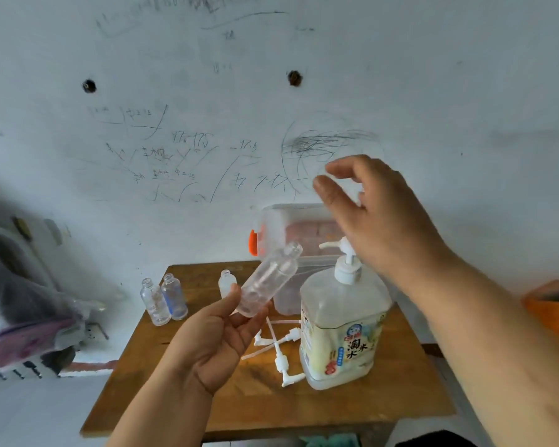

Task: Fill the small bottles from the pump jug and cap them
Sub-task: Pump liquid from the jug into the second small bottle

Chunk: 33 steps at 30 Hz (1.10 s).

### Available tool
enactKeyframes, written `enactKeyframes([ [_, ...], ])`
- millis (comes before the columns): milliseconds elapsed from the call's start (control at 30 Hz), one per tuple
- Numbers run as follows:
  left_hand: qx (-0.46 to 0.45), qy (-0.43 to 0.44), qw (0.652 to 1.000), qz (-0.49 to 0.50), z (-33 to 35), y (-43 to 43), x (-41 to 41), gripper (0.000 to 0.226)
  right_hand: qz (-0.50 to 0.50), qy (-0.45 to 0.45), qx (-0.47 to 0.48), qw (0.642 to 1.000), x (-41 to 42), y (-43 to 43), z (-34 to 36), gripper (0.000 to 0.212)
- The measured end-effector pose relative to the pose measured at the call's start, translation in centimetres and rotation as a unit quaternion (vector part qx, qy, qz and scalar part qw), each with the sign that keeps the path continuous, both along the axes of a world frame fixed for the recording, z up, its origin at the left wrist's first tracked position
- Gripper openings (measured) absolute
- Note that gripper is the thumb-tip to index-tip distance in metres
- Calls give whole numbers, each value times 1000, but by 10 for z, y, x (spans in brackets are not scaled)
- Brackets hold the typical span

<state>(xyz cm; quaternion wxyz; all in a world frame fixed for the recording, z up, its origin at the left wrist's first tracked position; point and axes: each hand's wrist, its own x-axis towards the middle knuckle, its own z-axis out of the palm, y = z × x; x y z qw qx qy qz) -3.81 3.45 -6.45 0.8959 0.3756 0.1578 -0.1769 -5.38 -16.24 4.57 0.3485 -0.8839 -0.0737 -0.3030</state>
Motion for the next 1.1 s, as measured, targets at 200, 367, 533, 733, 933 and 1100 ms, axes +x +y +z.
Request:
enactKeyframes([
  [200,113,15,993,26,-1,-22,-4,30,-69,159,1,985,43,-39,-14,43],
  [367,93,27,995,38,6,-33,-3,28,-79,235,-28,968,65,-38,-23,39],
  [533,73,46,995,57,8,-31,-2,28,-84,251,-45,963,87,-25,-26,43],
  [733,69,42,996,47,8,-31,-1,24,-88,291,-70,950,99,-13,-31,42],
  [933,44,33,998,32,5,-36,4,25,-107,353,-81,926,102,-15,-27,57],
  [1100,39,16,999,17,0,-36,9,25,-140,372,-154,905,100,-9,-29,45],
])
